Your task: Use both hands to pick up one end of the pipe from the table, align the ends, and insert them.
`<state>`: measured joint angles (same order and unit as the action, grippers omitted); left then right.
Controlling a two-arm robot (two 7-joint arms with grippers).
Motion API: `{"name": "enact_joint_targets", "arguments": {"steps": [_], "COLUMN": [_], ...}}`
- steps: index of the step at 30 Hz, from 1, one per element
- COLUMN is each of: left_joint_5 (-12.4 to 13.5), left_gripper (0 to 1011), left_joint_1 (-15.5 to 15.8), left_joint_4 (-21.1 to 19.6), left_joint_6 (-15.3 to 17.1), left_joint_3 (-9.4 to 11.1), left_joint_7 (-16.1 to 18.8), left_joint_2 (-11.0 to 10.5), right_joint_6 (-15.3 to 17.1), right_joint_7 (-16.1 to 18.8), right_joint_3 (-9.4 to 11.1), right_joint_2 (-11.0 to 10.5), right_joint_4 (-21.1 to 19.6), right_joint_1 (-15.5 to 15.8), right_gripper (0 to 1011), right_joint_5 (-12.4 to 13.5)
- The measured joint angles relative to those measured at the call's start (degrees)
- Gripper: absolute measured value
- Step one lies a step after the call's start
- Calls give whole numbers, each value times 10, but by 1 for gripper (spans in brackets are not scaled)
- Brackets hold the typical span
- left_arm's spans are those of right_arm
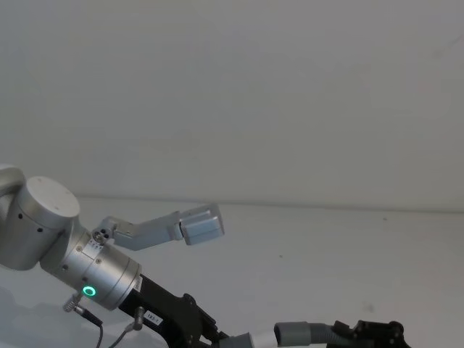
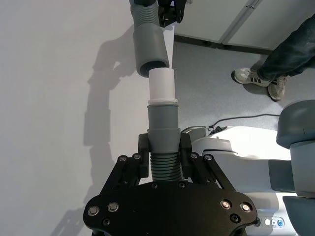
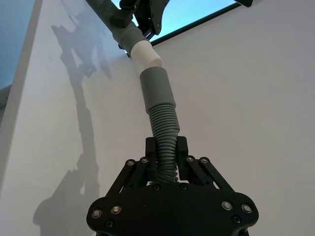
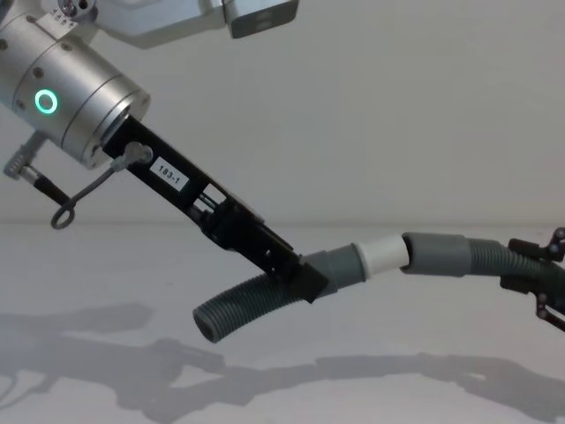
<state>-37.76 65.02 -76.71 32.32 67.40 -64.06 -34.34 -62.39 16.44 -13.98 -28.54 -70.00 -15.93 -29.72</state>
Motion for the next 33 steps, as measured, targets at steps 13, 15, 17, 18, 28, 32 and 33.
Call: {"name": "enact_joint_targets", "arguments": {"steps": [13, 15, 17, 18, 28, 32, 33], "left_joint_5": [-1, -1, -1, -1, 0, 1, 1], "left_gripper": [322, 322, 322, 322, 322, 322, 322], "left_joint_1": [-1, -1, -1, -2, -3, -2, -2], "left_joint_4": [4, 4, 5, 5, 7, 10, 11], "left_joint_6": [-1, -1, -1, -1, 0, 0, 0], "left_joint_3": [0, 0, 0, 0, -4, -4, -4], "left_joint_7": [0, 1, 2, 2, 6, 6, 6], "left_joint_2": [0, 0, 1, 1, 1, 3, 3], "right_joint_6": [5, 0, -4, -7, -38, -45, -45], "right_joint_7": [3, 2, 2, 1, -4, -5, -5], "right_joint_3": [-9, -10, -10, -10, -9, -9, -9], "right_joint_2": [-5, -5, -5, -5, -3, -3, -3], "right_joint_4": [-1, 1, 2, 4, 11, 11, 11], "right_joint_1": [-2, -3, -4, -5, -8, -7, -7], "right_gripper": [214, 215, 215, 215, 215, 215, 215], "right_joint_5": [15, 15, 15, 15, 9, 9, 9]}}
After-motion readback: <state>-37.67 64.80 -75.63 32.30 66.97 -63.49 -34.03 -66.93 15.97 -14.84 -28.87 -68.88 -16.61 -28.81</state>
